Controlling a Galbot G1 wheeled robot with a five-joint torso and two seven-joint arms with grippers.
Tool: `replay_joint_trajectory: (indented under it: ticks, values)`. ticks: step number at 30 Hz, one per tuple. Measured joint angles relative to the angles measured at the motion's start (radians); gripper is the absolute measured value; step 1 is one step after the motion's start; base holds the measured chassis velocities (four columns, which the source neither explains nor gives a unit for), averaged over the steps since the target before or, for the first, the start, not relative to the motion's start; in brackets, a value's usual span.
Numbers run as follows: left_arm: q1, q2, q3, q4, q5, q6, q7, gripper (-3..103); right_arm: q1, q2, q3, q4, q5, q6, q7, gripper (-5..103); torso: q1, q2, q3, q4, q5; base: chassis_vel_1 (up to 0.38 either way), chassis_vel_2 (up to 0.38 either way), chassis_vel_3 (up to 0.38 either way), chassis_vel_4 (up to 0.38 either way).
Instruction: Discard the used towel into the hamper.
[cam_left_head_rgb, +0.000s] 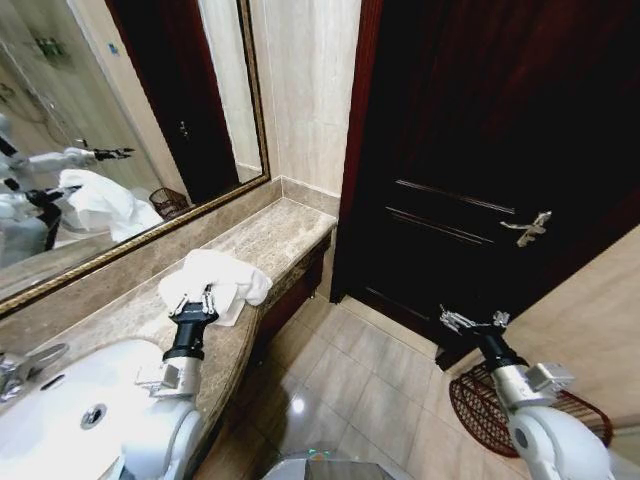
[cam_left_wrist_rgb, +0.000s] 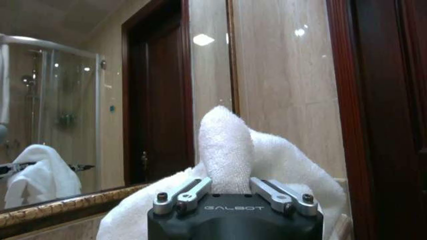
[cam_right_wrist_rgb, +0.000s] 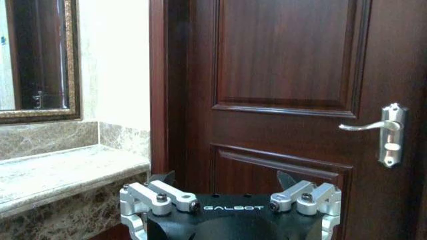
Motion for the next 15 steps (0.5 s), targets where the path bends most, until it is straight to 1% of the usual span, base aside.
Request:
replay_joint_trajectory:
  ticks: [7,15]
  values:
    - [0.001,0.003,-0.004,-0.004,0.000,-0.001,-0.001,7,0.000,0.005,-0.002,0.003,-0.005,0.001,0.001,100,0.000,0.000,0.000,-0.0001,-0.0001,-0.050,-0.044,-0.033,-0.052]
    - [0.004,0.004,-0.002,-0.007,0.000,-0.001,0.000,7,-0.008,0.005,0.004,0.004,-0.005,0.008,0.004,100,0.000,0.000,0.000,-0.0001,-0.0002,-0.075,-0.090,-0.087,-0.075]
